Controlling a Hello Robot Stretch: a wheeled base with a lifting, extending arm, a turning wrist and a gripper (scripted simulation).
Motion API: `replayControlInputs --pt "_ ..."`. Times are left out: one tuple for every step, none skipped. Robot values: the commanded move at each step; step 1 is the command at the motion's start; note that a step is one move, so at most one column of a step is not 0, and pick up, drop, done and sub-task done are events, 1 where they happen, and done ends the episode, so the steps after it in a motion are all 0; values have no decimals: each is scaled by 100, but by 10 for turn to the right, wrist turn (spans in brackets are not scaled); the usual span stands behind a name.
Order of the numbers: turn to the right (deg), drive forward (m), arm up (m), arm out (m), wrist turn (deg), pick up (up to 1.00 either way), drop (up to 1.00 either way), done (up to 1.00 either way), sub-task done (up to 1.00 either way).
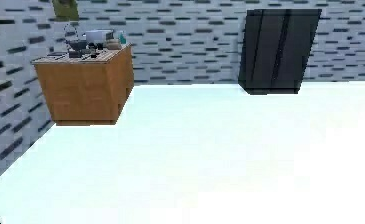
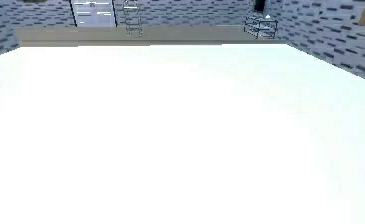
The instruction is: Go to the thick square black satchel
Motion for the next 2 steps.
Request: replayControlInputs --pt "0 100 0 0 0 0 0 0 0" --pt "-210 0 0 0 0 0 0 0 0"
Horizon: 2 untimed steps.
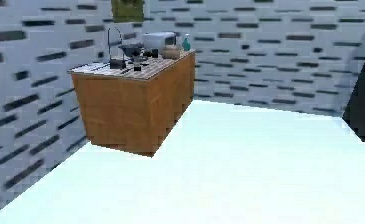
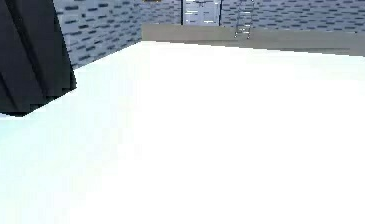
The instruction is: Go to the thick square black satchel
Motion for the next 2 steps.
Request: replayControlInputs --pt "0 100 0 0 0 0 0 0 0" --pt "0 35 0 0 0 0 0 0 0"
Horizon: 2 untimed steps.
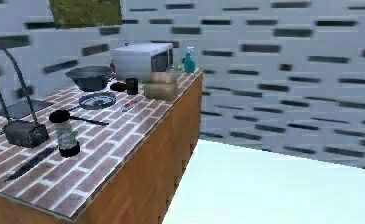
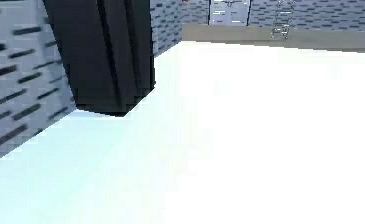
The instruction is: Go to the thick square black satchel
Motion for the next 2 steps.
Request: replayControlInputs --pt "-390 0 0 0 0 0 0 0 0" --pt "0 0 0 0 0 0 0 100 0"
